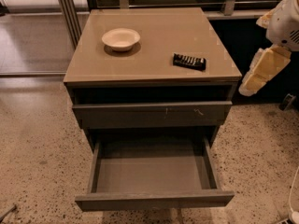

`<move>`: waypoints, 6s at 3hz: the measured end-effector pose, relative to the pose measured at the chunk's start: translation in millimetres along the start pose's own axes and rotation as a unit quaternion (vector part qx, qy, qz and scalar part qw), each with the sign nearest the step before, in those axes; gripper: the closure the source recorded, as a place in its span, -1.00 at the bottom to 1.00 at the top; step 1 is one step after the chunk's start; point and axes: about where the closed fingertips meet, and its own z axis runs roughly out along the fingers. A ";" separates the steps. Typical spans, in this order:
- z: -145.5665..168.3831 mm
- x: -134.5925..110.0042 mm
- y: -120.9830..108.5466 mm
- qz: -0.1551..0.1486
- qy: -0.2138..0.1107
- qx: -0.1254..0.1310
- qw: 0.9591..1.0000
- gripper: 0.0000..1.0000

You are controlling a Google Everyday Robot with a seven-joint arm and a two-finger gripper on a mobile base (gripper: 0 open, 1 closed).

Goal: Place rxbar chocolate into middle drawer

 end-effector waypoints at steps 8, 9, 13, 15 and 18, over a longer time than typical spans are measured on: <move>212.4 -73.7 -137.9 0.033 -0.168 -0.051 0.984 -1.00; 216.4 -69.3 -138.3 0.050 -0.173 -0.051 0.982 -1.00; 243.7 -61.5 -135.0 0.101 -0.182 -0.093 0.974 -0.80; 258.7 -59.2 -134.8 0.091 -0.174 -0.108 0.975 -0.60; 262.5 -57.3 -131.7 0.109 -0.153 -0.135 0.973 0.43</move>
Offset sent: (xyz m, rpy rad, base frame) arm 0.1513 0.0112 -0.0469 0.2913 -0.1810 0.1265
